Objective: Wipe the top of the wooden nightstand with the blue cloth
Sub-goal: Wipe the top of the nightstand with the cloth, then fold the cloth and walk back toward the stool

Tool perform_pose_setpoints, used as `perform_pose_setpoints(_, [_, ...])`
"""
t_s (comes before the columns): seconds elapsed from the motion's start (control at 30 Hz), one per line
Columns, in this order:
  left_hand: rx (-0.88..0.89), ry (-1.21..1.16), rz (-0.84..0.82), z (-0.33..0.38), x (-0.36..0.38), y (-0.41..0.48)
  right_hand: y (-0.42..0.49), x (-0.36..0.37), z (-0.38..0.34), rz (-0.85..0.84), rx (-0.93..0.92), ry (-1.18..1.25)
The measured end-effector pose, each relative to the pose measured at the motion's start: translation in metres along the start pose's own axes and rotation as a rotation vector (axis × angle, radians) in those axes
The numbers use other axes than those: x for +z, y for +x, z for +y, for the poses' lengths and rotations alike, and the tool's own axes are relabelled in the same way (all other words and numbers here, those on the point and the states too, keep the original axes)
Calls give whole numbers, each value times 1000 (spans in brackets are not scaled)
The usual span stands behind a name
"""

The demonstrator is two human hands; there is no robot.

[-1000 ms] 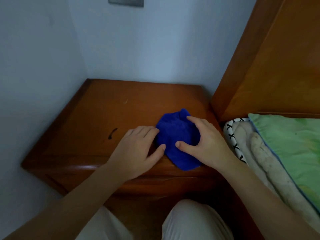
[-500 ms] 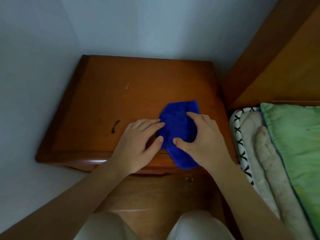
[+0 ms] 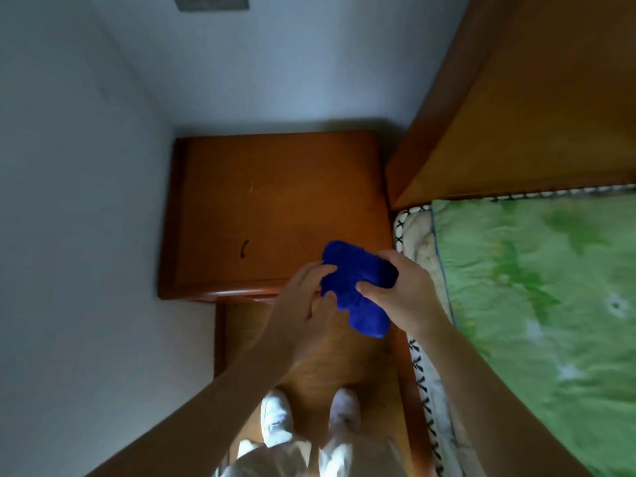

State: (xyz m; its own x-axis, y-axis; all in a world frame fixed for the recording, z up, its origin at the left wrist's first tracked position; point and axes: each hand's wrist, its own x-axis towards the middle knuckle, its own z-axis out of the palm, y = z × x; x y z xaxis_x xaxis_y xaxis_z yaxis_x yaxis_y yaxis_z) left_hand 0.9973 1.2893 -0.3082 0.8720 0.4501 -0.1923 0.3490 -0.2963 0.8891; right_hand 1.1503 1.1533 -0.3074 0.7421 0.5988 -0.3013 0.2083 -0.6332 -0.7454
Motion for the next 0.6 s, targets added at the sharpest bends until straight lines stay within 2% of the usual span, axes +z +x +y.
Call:
perform_pose_setpoints(0.17, [139,42,-109,133,-33,-40,-80,-101,-67,93,2,83])
perform_pose_setpoints(0.27, [234,206,-156,212,-53,-60,-128,-161,-109,170,-33,74])
perform_pose_setpoints(0.37, [422,383,-146,283,-65,-82,-173,-213,-139,252,-62,70])
perform_pose_setpoints(0.6, [763,488,-114,380,-53,-118,-263,-285,-168,493,-127,-4])
